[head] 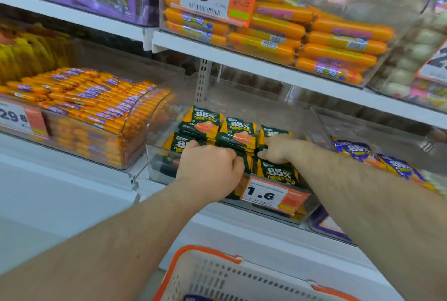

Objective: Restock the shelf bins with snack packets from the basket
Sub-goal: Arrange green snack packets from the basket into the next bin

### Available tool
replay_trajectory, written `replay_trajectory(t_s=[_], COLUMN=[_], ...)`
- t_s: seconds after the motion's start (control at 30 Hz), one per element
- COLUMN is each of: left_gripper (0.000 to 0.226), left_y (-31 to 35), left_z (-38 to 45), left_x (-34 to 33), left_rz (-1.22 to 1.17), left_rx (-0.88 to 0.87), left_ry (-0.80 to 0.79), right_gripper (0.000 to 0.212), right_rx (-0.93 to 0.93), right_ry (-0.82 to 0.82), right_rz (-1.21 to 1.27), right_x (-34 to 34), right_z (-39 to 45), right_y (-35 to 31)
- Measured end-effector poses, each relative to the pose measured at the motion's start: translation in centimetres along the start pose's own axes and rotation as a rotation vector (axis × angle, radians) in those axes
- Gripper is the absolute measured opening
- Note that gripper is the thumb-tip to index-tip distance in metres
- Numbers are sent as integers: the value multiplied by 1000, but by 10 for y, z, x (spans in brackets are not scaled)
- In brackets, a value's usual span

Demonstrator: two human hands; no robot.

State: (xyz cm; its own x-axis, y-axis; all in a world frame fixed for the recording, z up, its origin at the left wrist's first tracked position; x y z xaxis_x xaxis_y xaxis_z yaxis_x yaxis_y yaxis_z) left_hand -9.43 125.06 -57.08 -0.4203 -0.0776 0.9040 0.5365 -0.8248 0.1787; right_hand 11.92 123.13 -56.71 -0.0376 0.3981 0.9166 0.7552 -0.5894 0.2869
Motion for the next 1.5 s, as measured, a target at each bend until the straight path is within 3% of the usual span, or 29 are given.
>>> replay_trajectory(t_s=[0.17, 0.23, 0.33, 0.43, 0.53, 0.6, 0.67, 0.73, 0.83, 1.0, 1.07, 1.13, 1.2, 1.37, 1.5], left_gripper=[34, 31, 30, 29, 30, 25, 22, 24, 29, 30, 25, 22, 22, 22, 31], left_y=[2, 3, 9, 21, 35, 43, 46, 46, 50, 67, 71, 73, 75, 73, 69], left_z=[1, -1, -8, -17, -30, -41, -52, -63, -81, -120, -126, -128, -124, -116, -119], left_x=[5, 10, 16, 18, 10, -7, -28, -45, -66, -100, -106, -107, -106, -102, -102], left_rz=[-123, -300, -560, -602, -553, -475, -368, -184, 24, 202, 213, 211, 184, 160, 198], left_rx=[22, 11, -117, -262, -426, -452, -432, -389, -413, -485, -488, -482, -461, -450, -446], left_ry=[28, 53, 115, 166, 87, -171, -521, -828, -1058, -1254, -1299, -1315, -1300, -1214, -1259], right_gripper=[70, 72, 59, 36, 21, 20, 20, 19, 21, 36, 32, 26, 17, 9, 26], right_rx=[16, 28, 53, 56, 110, 295, 482, 535, 425, 218, 155, 133, 153, 274, 333], right_ry=[-72, -116, -22, 251, 754, 1139, 1281, 1223, 994, 146, -218, -467, -578, -591, -644], right_rz=[116, 213, 326, 555, 786, 782, 751, 800, 873, 868, 852, 778, 631, 383, 310], right_x=[-2, -2, 7, 17, 12, -7, -40, -82, -153, -294, -336, -367, -384, -392, -396], right_z=[-2, -6, -25, -62, -121, -160, -183, -187, -182, -178, -180, -184, -190, -205, -217], right_y=[4, 7, 7, 4, 1, -3, -9, -12, -21, -55, -70, -78, -80, -75, -72])
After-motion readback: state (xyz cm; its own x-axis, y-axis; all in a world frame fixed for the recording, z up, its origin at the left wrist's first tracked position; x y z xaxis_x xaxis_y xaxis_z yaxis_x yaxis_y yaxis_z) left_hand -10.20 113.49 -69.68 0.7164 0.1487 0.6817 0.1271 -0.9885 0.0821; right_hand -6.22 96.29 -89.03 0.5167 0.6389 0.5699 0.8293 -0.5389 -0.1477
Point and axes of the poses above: each hand's wrist, its own z-axis towards the middle knuckle, its own x-axis out of the back of the hand, y = z × x, the point moved 2 cm from there along z, towards the middle knuckle
